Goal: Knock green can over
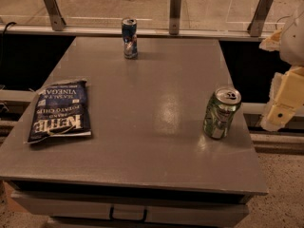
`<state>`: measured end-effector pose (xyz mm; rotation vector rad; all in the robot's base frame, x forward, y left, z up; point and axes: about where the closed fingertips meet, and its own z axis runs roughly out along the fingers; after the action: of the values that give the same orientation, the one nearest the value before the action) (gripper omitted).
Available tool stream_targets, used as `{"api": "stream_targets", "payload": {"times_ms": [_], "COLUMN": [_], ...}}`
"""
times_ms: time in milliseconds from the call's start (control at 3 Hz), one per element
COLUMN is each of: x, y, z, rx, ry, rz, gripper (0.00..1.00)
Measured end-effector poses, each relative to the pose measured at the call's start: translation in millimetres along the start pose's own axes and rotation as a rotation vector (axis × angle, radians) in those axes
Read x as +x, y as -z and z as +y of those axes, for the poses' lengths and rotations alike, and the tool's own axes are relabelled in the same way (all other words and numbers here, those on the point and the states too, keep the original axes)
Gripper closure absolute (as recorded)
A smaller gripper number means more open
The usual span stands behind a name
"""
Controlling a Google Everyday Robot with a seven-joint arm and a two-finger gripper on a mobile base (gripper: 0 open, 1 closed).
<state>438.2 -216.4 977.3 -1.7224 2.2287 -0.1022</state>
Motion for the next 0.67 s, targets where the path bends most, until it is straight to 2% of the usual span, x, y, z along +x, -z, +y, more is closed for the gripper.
{"api": "stream_targets", "payload": {"times_ms": [333,667], "x": [2,22], "y": [0,-13], "z": [-4,-21], "rx": [-0.002,-0.024], "ry": [-0.005,-0.041], "rz": [-0.006,-0.081], "gripper": [0.00,0.00]}}
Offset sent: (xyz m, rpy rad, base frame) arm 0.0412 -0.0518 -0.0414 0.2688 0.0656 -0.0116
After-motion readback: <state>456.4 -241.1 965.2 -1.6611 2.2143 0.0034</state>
